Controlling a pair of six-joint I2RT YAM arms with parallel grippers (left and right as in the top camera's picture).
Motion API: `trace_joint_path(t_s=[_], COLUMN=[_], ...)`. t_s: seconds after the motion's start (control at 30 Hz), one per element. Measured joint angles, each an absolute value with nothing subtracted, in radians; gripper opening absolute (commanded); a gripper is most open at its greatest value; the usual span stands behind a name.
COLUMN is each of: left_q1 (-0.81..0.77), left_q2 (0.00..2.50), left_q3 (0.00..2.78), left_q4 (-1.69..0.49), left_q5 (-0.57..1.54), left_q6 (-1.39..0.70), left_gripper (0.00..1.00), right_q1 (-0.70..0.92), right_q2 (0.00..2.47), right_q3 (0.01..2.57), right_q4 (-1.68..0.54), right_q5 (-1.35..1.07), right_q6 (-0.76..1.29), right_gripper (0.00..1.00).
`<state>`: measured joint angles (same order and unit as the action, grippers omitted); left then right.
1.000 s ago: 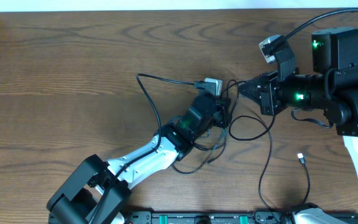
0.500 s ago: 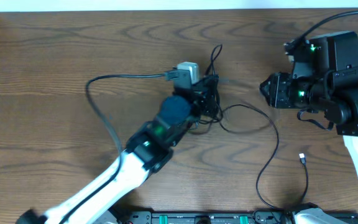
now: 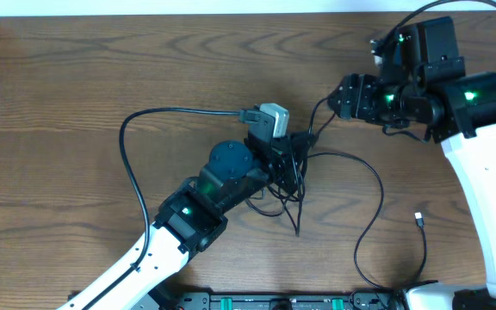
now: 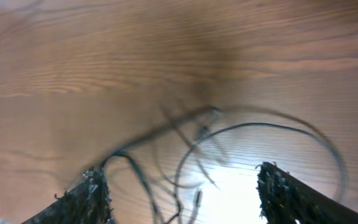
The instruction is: Untangle cables
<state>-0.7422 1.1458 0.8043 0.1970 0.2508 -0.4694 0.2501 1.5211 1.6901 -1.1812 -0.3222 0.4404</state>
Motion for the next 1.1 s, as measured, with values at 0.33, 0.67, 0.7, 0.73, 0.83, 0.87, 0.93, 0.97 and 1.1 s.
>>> trace_joint_path(t_s=[0.33,0.67,0.7,0.73,0.83,0.87,0.93,0.97,1.1], left_q1=[-0.742,-0.742,-0.742,-0.742,-0.741,-0.738,-0.726,-0.718,-0.661], left_q2=[1.147,1.147,1.147,1.147,1.148,1.148,1.148,1.148,1.147], left_q3=[0.804,0.804,0.804,0.804,0.804,0.804,0.804,0.804,0.804], left_q4=[0.19,0.205,0.204,0.202,0.2,0.199,0.197,0.201,0.215], left_q5=[0.265,0.297,0.302,0.303,0.26,0.236,0.176,0.141,-0.016], left_q6=[-0.41,-0.383,-0.382,-0.38,-0.373,-0.371,-0.369,-0.368,-0.37], left_gripper=[0.07,0.08,0.08,0.08,0.08,0.08,0.08,0.08,0.08], right_q1=[0.25,0.27,0.271,0.273,0.274,0.274,0.271,0.27,0.24], right_q2=[1.526,1.601,1.613,1.631,1.649,1.649,1.649,1.649,1.649], right_q3=[1.69,1.69,1.69,1.69,1.69,1.69,1.692,1.693,1.693], right_q4=[-1.209,-1.194,-1.192,-1.193,-1.221,-1.232,-1.271,-1.291,-1.38], right_q5=[-0.451,-0.48,-0.485,-0.488,-0.463,-0.448,-0.402,-0.376,-0.262], right_q6=[0.494,0.538,0.544,0.553,0.558,0.559,0.561,0.56,0.559], right_gripper=[0.74,0.01,0.01,0.01,0.01,0.01,0.01,0.01,0.01])
